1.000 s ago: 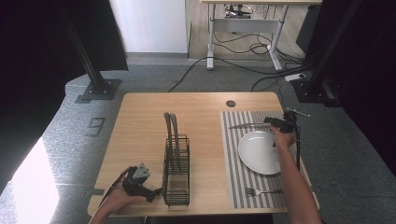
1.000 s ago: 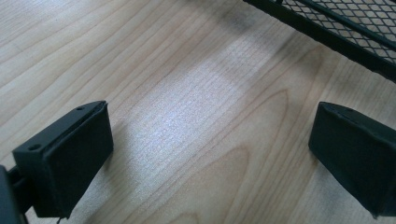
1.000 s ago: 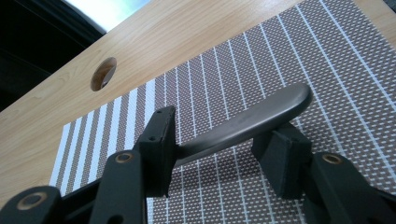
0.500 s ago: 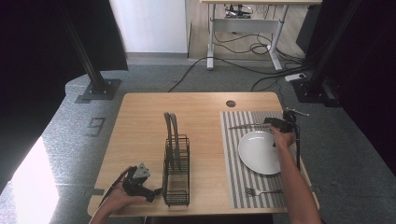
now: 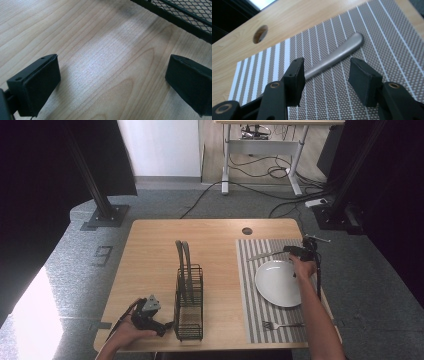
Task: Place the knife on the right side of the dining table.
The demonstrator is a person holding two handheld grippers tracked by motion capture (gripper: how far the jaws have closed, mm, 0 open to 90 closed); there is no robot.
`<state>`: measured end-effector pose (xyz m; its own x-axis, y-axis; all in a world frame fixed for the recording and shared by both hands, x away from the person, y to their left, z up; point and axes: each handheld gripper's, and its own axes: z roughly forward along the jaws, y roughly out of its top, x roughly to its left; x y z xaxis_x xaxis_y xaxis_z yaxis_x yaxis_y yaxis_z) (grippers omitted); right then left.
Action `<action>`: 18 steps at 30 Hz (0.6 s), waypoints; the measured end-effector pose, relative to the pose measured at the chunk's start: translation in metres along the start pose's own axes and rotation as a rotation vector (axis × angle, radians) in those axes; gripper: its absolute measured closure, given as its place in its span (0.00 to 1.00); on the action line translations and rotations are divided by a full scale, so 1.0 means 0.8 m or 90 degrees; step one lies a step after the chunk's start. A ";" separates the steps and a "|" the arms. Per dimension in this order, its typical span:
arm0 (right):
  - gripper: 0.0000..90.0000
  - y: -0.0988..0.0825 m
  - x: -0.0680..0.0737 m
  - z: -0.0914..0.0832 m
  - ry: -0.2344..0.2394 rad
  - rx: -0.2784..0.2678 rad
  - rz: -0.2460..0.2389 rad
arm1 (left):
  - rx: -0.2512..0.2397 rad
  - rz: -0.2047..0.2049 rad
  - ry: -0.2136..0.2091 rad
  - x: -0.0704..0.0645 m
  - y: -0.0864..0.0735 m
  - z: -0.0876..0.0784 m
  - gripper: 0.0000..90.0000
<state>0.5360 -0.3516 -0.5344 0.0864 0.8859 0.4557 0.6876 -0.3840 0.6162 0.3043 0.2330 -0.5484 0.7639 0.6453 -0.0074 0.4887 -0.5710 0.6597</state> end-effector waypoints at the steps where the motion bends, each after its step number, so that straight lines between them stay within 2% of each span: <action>1: 0.50 0.000 0.000 0.000 0.000 0.000 0.000 | 0.000 0.000 0.000 0.000 0.000 0.000 0.00; 2: 0.49 0.002 0.004 -0.004 0.003 -0.011 -0.027 | 0.000 0.000 0.000 0.000 0.000 0.000 0.00; 3: 0.49 0.002 0.004 -0.004 0.003 -0.011 -0.027 | 0.000 0.000 0.000 0.000 0.000 0.000 0.00; 4: 0.48 0.003 0.007 -0.006 0.000 -0.018 -0.048 | 0.000 0.000 0.000 0.000 0.000 0.000 0.00; 5: 0.48 0.004 0.011 -0.008 -0.011 -0.029 -0.077 | 0.000 0.000 0.000 0.000 0.000 0.000 0.00; 6: 0.47 0.006 0.021 -0.011 -0.036 -0.044 -0.149 | 0.000 0.000 -0.001 0.000 0.000 0.000 0.00; 7: 0.46 0.007 0.025 -0.011 -0.045 -0.043 -0.181 | 0.000 0.001 -0.001 0.000 0.000 0.000 0.00; 8: 0.45 0.010 0.029 -0.009 -0.053 -0.024 -0.197 | 0.000 0.001 -0.002 0.000 0.000 0.000 0.00; 9: 0.45 0.010 0.029 -0.009 -0.053 -0.024 -0.197 | 0.000 0.001 -0.002 0.000 0.000 0.000 0.00; 10: 0.46 0.012 0.032 -0.007 -0.048 -0.016 -0.214 | 0.000 0.002 -0.002 0.001 0.000 0.000 0.00; 11: 0.47 0.014 0.039 -0.004 -0.030 -0.018 -0.234 | 0.000 0.003 -0.003 0.001 0.000 0.000 0.00; 12: 0.47 0.014 0.039 -0.004 -0.030 -0.018 -0.234 | 0.000 0.003 -0.003 0.001 0.000 0.000 0.00; 14: 0.47 0.018 0.046 0.010 -0.023 0.018 -0.250 | 0.000 0.003 -0.003 0.001 0.001 0.001 0.00; 16: 0.46 0.019 0.047 0.014 -0.022 0.021 -0.253 | 0.000 0.003 -0.003 0.001 0.000 0.000 0.00; 17: 0.46 0.021 0.050 0.024 -0.027 0.048 -0.258 | 0.000 0.003 -0.003 0.001 0.000 0.000 0.00; 18: 0.47 0.021 0.052 0.027 -0.035 0.046 -0.269 | 0.000 0.003 -0.003 0.001 0.001 0.000 0.00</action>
<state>0.5671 -0.3153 -0.5188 -0.1768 0.9746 0.1375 0.7194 0.0326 0.6938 0.3053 0.2330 -0.5483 0.7681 0.6403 -0.0080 0.4853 -0.5739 0.6597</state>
